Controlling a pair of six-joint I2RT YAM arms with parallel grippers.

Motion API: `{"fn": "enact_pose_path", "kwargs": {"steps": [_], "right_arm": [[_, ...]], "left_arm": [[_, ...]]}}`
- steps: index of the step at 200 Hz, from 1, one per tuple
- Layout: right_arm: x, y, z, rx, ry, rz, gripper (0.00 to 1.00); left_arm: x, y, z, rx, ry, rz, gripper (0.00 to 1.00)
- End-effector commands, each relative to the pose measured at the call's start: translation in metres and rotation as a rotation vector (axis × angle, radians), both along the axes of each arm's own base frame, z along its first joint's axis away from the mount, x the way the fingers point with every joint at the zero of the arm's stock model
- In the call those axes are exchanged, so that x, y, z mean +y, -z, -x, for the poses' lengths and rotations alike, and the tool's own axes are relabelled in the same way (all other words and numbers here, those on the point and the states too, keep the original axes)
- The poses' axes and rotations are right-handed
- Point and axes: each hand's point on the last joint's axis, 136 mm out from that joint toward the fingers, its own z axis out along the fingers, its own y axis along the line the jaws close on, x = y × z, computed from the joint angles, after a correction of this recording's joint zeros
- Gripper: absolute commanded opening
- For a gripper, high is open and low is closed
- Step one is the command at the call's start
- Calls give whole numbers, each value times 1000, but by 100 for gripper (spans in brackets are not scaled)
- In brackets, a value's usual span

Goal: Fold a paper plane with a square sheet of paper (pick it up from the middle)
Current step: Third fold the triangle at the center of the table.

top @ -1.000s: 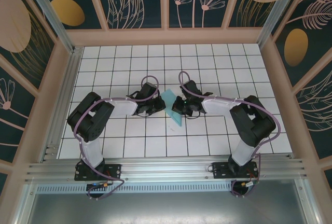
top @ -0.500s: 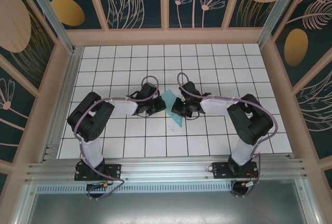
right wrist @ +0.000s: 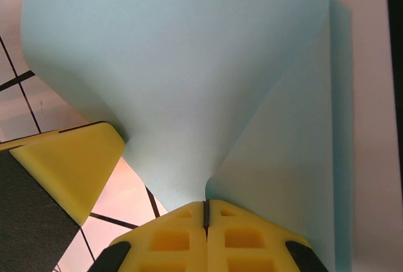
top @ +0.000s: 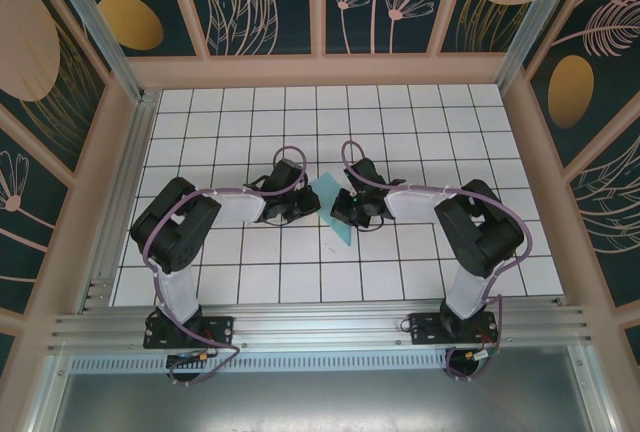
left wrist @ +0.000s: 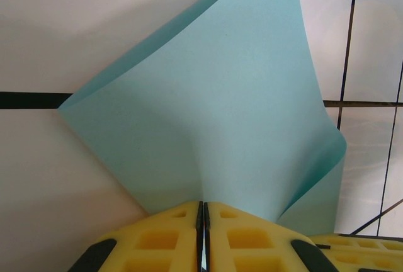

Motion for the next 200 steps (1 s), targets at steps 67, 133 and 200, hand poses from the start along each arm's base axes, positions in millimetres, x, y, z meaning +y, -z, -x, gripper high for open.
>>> {"fn": "enact_pose_path", "kwargs": {"steps": [67, 133, 200], "right_arm": [[2, 6, -7, -11, 25, 22, 0], [8, 2, -4, -12, -4, -42, 0], [1, 9, -4, -8, -3, 10, 0]], "left_arm": [[2, 15, 9, 37, 21, -14, 13], [2, 14, 8, 35, 21, -13, 13], [2, 16, 8, 39, 23, -14, 13]]}}
